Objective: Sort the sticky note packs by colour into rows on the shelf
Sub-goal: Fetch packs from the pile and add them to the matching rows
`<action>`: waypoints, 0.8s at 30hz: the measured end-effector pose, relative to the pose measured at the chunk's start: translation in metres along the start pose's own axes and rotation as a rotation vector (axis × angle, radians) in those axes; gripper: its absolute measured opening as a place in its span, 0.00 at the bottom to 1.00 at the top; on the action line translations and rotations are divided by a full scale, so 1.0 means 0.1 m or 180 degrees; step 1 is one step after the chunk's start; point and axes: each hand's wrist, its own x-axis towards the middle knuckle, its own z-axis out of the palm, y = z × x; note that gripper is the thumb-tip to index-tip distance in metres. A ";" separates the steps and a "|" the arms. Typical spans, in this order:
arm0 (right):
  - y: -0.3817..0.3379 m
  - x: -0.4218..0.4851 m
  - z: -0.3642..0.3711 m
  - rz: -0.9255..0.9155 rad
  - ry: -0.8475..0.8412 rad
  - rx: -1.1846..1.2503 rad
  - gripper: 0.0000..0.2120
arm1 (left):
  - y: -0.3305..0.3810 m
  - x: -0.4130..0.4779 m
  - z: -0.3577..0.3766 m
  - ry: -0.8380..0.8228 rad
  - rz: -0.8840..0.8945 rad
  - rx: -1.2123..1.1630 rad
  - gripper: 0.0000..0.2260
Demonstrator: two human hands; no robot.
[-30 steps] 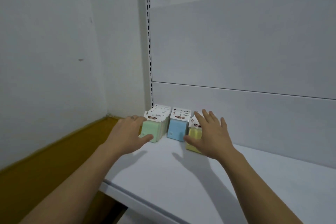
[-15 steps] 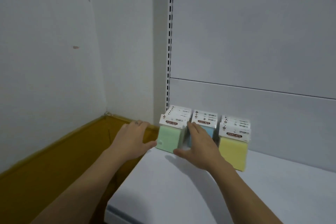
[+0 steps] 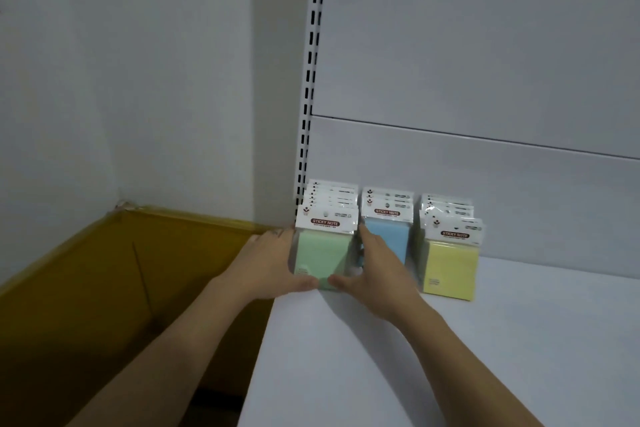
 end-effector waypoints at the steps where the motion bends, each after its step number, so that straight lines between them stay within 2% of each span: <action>1: -0.02 -0.01 0.03 0.0062 -0.0044 0.0078 0.41 | 0.00 0.01 0.01 -0.0045 0.0002 -0.0215 0.40; 5: -0.07 0.03 0.13 0.0128 -0.0166 0.0272 0.42 | -0.01 0.06 0.00 -0.0330 -0.0037 -0.1080 0.38; 8: -0.08 0.07 0.14 0.0201 -0.0161 0.0382 0.41 | -0.03 0.11 -0.04 -0.0568 0.0001 -0.1315 0.39; 11: -0.05 0.10 0.15 0.0286 -0.0113 0.0301 0.34 | -0.10 0.16 -0.03 -0.0656 -0.0068 -0.1343 0.41; 15: -0.03 0.10 0.21 0.0322 0.0042 0.0246 0.30 | -0.14 0.20 0.01 -0.0520 -0.0076 -0.1283 0.38; 24: -0.02 0.18 0.28 0.0328 0.0358 0.0206 0.26 | -0.10 0.25 0.11 -0.0079 -0.0074 -0.1259 0.31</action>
